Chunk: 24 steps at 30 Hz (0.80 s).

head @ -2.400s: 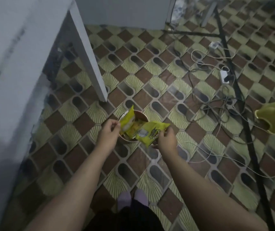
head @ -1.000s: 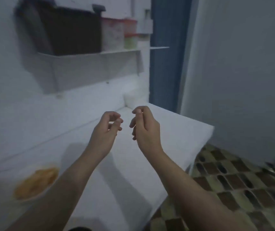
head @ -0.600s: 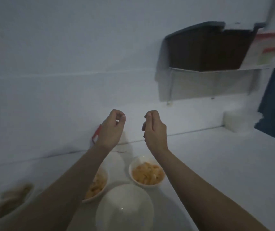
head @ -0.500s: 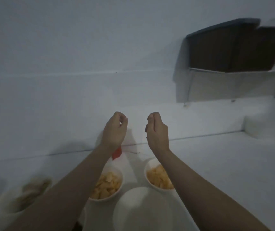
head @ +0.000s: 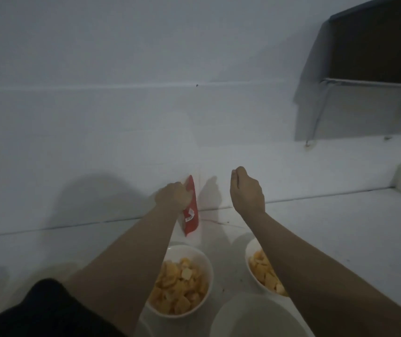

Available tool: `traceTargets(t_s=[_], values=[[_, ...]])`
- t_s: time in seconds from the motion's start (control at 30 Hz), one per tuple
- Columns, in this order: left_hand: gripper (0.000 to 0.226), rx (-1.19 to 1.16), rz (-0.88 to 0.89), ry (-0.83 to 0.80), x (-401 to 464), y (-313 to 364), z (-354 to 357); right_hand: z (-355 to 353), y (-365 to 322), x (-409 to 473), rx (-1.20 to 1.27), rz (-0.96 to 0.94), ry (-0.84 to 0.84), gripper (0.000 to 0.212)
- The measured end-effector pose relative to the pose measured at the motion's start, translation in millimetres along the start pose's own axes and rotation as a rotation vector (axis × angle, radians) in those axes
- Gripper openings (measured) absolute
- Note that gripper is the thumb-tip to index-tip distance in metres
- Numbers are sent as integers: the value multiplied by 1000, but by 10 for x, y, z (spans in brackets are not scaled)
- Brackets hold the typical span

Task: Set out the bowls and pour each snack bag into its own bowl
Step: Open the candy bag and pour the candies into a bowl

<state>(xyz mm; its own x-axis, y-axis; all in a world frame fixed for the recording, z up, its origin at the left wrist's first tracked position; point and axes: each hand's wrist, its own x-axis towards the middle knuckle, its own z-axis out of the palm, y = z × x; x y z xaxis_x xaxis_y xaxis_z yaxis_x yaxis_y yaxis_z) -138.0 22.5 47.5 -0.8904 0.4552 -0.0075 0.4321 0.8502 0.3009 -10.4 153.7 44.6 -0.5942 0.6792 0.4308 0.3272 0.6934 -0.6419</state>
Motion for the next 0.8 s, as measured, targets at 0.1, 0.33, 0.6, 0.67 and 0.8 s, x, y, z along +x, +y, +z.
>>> traceTargets(t_s=[0.1, 0.33, 0.6, 0.67, 0.8], values=[[40, 60, 64, -35, 34, -95, 74, 78, 124, -22, 20, 21, -18, 30], [43, -71, 143, 172, -240, 94, -68, -30, 137, -201, 153, 56, -11, 34], [36, -310, 420, 344, -975, 824, -483, -753, 34, -456, 297, -3, 111, 28], [35, -354, 508, 331, -1218, 1103, -501, -1042, 110, -553, 325, 14, 186, 28], [42, -418, 633, 262, -1704, 1603, -446, -1601, 325, -794, 344, 62, 350, 29]])
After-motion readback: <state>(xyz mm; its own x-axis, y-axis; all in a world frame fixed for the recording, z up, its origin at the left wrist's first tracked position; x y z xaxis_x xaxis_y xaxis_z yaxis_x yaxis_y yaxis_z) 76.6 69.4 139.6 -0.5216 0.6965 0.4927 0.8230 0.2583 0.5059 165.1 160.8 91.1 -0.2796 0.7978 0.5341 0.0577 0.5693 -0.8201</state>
